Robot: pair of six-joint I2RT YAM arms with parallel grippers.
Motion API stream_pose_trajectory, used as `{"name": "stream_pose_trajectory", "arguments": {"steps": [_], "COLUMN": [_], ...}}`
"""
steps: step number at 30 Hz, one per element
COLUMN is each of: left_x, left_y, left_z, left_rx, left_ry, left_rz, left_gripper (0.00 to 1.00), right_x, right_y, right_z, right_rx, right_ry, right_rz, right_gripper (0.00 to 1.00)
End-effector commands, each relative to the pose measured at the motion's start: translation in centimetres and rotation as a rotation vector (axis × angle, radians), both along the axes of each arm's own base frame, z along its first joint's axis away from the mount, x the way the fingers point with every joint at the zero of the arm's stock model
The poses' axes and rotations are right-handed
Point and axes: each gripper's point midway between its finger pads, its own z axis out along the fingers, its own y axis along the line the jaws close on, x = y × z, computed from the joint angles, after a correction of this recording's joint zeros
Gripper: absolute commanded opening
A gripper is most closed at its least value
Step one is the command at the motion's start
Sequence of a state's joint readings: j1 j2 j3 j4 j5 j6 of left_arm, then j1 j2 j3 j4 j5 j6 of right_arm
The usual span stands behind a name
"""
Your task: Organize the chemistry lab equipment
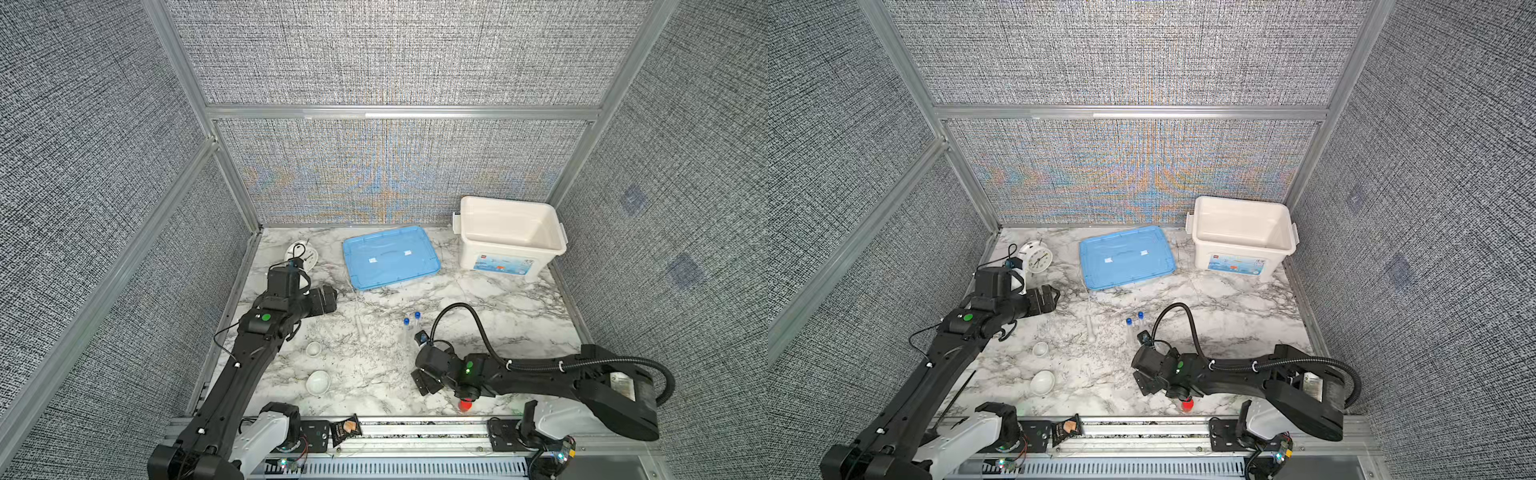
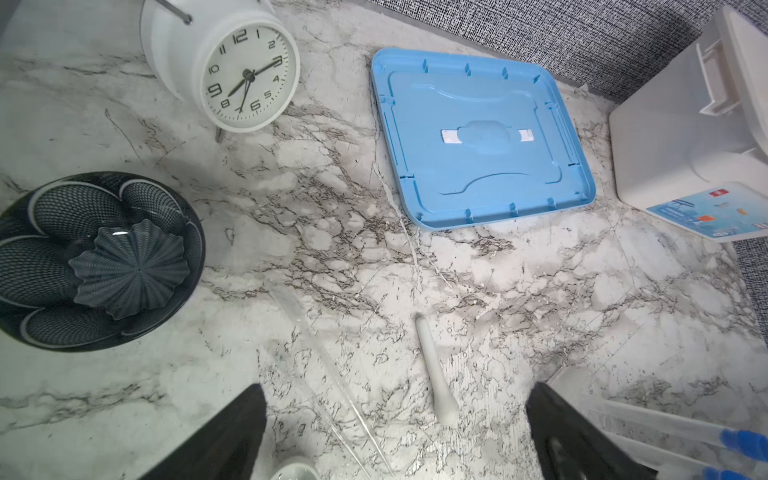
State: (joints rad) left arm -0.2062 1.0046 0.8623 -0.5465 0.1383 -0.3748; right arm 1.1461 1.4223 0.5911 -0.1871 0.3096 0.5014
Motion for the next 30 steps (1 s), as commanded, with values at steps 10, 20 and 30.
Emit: {"name": "stream_pose_trajectory", "arguments": {"steps": [10,20,30], "left_x": [0.5,0.8,1.0], "left_y": [0.0,0.6,1.3], "left_z": [0.5,-0.8,-0.5], "left_rx": [0.008,0.054,0.086], "left_ry": [-0.015,0.021,0.006], "left_rz": [-0.004,0.015,0.038], "left_gripper": [0.99,0.99,0.99], "right_x": [0.7,0.4,0.0], "right_y": [-1.4,-3.0,-4.3], "right_z": [-1.1,-0.9,-1.6], "right_rx": [-0.069,-0.074,-0.044], "right_ry": [-0.02,-0.026,-0.025], "right_rz": [-0.075,-0.108,-0.139], "right_gripper": [0.88,0.84,0.8]}}
